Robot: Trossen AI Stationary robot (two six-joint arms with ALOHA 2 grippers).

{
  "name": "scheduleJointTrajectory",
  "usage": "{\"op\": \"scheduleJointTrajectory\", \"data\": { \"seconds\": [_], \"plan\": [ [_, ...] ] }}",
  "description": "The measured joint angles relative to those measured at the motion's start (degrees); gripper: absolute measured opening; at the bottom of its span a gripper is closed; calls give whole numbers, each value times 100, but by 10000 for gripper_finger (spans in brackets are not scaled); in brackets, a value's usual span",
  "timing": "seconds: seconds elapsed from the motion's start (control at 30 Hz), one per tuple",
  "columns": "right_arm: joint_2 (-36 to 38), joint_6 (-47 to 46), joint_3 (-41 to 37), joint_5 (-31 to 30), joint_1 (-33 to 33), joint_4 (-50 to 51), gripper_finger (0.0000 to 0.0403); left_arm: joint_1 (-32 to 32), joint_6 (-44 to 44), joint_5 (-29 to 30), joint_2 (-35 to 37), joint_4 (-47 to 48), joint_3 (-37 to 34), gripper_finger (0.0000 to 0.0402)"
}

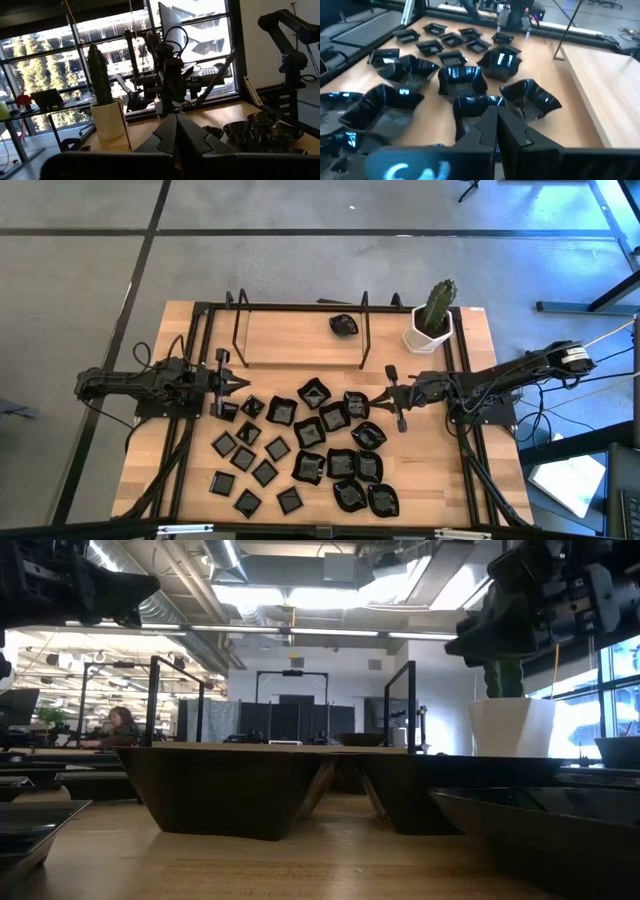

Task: Pick & Place Mini shaped plates
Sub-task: Put the distorted square plate on the shelf

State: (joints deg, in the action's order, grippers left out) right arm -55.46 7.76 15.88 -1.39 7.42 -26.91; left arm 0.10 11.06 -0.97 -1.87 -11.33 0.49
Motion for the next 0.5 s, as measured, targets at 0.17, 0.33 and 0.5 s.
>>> {"op": "scheduleJointTrajectory", "data": {
  "seconds": [0.17, 0.33, 0.5],
  "plan": [
    [-5, 21, 9, 10, 0, -140, 11, 0, 0, 2, 0, -81, 0, 4],
    [-3, 23, 24, 7, 0, -149, 12, 0, -55, 0, 0, -90, 0, 2],
    [-3, 23, 24, 1, 0, -153, 12, 0, -20, 2, 0, -90, 0, 7]
  ]
}}
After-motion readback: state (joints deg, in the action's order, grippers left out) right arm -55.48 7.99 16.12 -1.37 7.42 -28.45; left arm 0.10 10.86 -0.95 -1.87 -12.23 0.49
